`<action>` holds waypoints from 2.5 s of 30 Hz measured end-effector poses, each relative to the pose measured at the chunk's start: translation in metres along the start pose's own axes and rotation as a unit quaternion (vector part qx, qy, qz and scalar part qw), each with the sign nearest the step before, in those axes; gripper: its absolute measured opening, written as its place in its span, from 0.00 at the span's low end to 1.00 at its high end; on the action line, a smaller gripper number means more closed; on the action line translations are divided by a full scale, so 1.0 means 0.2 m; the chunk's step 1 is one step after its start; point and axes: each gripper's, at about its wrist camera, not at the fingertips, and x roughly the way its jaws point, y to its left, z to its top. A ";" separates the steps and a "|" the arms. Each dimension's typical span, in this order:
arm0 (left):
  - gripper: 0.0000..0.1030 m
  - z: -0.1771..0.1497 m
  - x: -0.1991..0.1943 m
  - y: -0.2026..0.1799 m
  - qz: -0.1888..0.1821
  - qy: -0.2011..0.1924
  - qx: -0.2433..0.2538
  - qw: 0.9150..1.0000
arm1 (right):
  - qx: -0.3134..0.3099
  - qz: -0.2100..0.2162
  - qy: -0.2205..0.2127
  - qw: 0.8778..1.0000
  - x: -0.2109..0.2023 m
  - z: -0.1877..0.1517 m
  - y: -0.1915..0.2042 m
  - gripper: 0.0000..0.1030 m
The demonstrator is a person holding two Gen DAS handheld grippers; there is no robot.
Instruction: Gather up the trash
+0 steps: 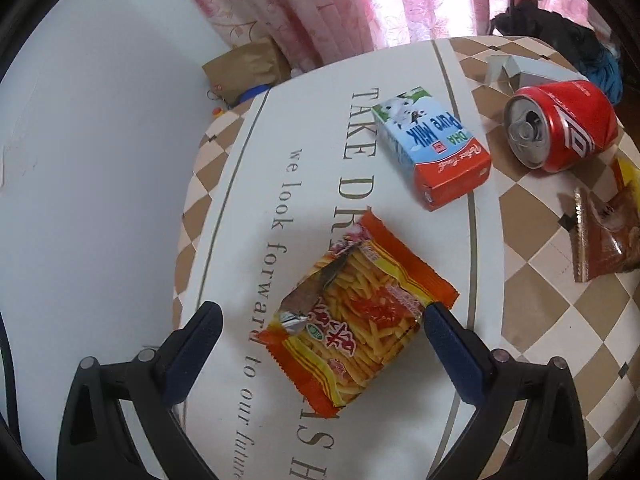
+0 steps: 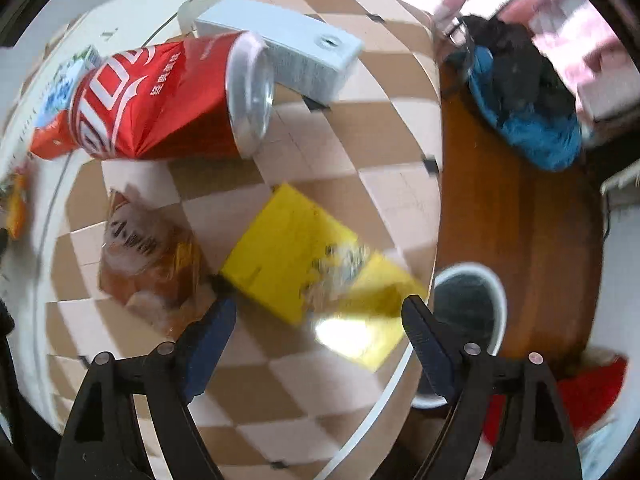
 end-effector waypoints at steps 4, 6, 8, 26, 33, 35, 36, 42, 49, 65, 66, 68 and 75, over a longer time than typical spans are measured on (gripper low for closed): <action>1.00 0.00 0.02 0.00 0.001 0.000 -0.019 1.000 | -0.034 -0.011 0.015 0.999 0.04 0.09 0.00 0.94; 1.00 0.01 0.03 -0.02 0.000 -0.001 -0.018 1.000 | -0.044 0.011 0.024 0.999 0.06 0.11 -0.01 0.94; 1.00 0.01 0.03 -0.03 0.001 -0.003 -0.015 1.000 | -0.042 0.034 0.030 0.998 0.06 0.12 -0.04 0.90; 0.84 -0.05 0.13 0.02 -0.108 0.027 0.029 0.993 | 0.040 0.086 0.054 0.994 -0.04 -0.22 0.12 0.79; 0.09 -0.07 0.09 0.01 -0.150 0.021 -0.001 0.988 | 0.045 0.077 0.014 0.996 -0.08 -0.27 0.12 0.72; 0.07 -0.08 0.06 0.00 -0.151 0.015 -0.005 0.988 | 0.049 0.076 0.003 0.996 -0.09 -0.29 0.14 0.70; 0.06 -0.09 0.05 0.00 -0.153 0.014 -0.009 0.988 | 0.050 0.075 -0.003 0.996 -0.09 -0.30 0.14 0.69; 0.05 -0.13 -0.06 0.03 -0.161 -0.001 -0.040 0.986 | 0.077 0.092 -0.023 0.993 -0.10 -0.42 0.11 0.66; 0.04 -0.19 -0.24 0.04 -0.170 -0.023 -0.065 0.983 | 0.128 0.138 -0.062 0.980 -0.17 -0.56 0.02 0.65; 0.04 -0.01 -0.79 -0.25 -0.209 -0.096 -0.028 0.973 | 0.234 0.219 -0.162 0.933 -0.53 -0.84 -0.43 0.65; 0.04 0.02 -0.84 -0.30 -0.214 -0.103 -0.020 0.971 | 0.241 0.220 -0.167 0.930 -0.55 -0.85 -0.49 0.65; 0.04 0.08 -0.92 -0.40 -0.224 -0.113 -0.005 0.968 | 0.260 0.219 -0.179 0.923 -0.60 -0.90 -0.62 0.65; 0.04 0.33 -1.13 -0.91 -0.273 -0.131 0.056 0.951 | 0.326 0.200 -0.203 0.901 -0.62 -1.06 -1.12 0.65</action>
